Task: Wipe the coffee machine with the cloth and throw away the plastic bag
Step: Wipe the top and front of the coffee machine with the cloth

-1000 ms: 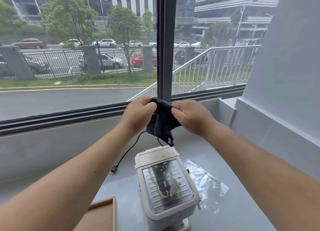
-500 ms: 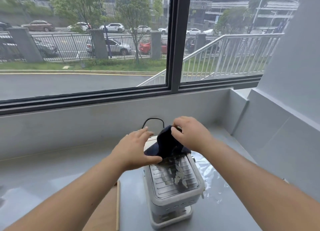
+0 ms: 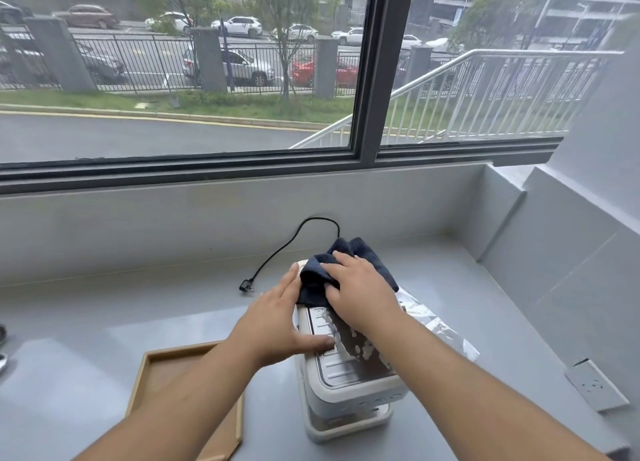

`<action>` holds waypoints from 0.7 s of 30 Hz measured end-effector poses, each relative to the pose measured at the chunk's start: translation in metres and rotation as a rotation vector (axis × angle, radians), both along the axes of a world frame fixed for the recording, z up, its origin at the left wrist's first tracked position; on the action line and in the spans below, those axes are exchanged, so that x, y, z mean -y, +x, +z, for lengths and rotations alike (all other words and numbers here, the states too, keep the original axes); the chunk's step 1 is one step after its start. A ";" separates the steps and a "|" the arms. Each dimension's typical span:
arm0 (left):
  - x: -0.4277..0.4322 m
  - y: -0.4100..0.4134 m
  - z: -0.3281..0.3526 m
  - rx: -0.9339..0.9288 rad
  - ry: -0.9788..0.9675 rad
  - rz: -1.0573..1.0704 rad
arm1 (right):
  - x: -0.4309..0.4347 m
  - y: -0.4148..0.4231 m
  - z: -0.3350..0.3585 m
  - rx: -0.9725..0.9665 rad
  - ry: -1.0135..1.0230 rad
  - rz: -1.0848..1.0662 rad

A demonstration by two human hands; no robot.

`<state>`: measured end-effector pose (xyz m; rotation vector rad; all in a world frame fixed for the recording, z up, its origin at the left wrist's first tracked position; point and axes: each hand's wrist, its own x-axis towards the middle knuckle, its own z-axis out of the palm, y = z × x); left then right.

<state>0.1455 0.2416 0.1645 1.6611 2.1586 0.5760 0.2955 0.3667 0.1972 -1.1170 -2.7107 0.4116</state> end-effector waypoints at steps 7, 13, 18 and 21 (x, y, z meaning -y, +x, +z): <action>0.000 0.000 -0.003 0.012 0.033 0.026 | 0.007 -0.004 -0.010 0.025 0.122 0.076; 0.000 -0.002 -0.006 0.008 0.000 0.041 | 0.022 0.012 -0.010 -0.009 0.129 0.169; -0.001 -0.008 -0.003 -0.056 -0.089 -0.024 | 0.043 0.034 -0.012 0.008 0.075 0.227; -0.002 -0.012 0.003 -0.071 -0.128 -0.042 | 0.053 0.050 -0.010 -0.003 0.060 0.239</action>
